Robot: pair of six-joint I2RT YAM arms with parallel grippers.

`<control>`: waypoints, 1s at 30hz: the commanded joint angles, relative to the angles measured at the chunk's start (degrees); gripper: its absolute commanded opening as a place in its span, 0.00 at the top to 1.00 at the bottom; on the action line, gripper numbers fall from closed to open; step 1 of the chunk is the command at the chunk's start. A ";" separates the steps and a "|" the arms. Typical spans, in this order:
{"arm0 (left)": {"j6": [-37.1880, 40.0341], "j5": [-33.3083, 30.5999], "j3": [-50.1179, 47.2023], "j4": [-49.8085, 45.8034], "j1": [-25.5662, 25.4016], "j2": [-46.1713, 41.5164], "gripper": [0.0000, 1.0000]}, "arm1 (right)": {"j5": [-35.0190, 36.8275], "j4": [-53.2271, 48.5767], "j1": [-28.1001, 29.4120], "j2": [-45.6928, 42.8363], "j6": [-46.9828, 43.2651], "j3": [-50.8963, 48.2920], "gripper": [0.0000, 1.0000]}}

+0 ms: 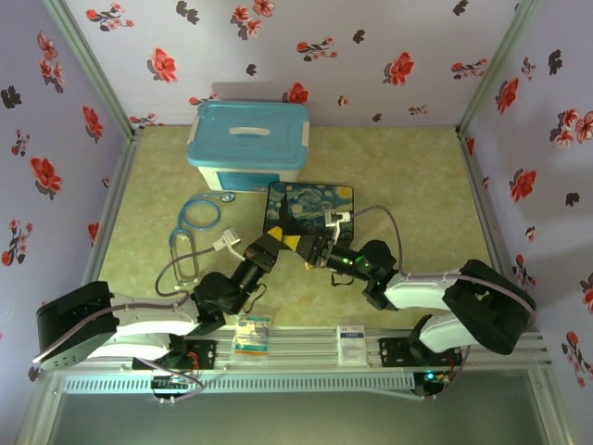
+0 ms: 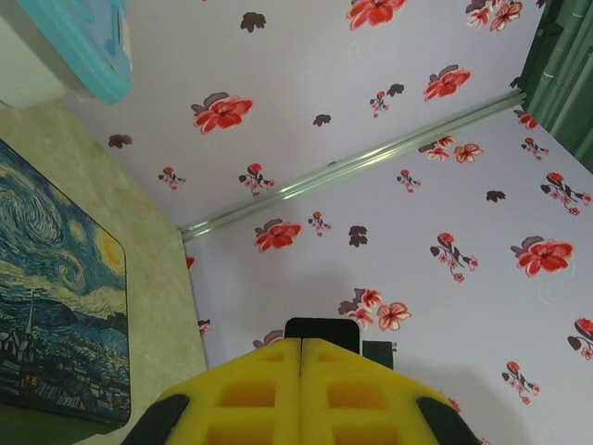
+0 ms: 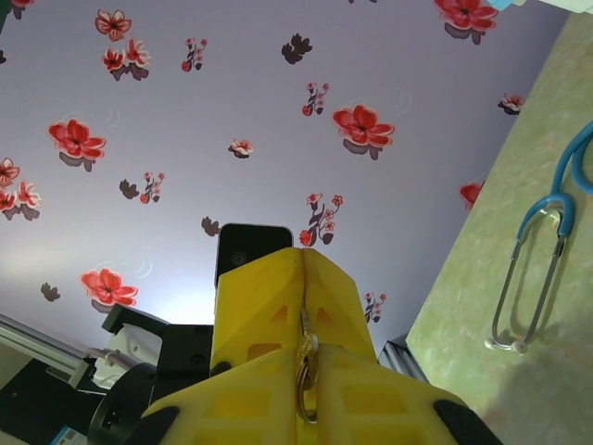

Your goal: Unlock the padlock with the key

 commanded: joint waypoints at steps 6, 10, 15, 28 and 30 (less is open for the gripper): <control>-1.03 -1.09 -0.63 0.33 0.02 0.70 1.00 | 0.43 2.90 -0.53 -3.28 0.23 -1.59 1.00; -0.60 -1.07 -0.77 0.22 0.02 1.09 0.92 | -0.35 -0.18 -2.82 -5.12 0.53 -3.98 1.00; 1.75 -1.34 -1.73 -0.89 0.15 -1.20 0.31 | 0.63 -20.40 -3.18 -10.56 -4.75 -4.32 1.00; -7.80 4.97 5.41 -51.99 4.72 -10.84 0.18 | 10.55 -65.61 -5.38 -30.46 -16.10 -3.96 1.00; -8.27 8.37 4.61 -51.01 6.46 -9.55 0.19 | 12.70 -71.36 -5.65 -32.22 -17.47 -3.13 1.00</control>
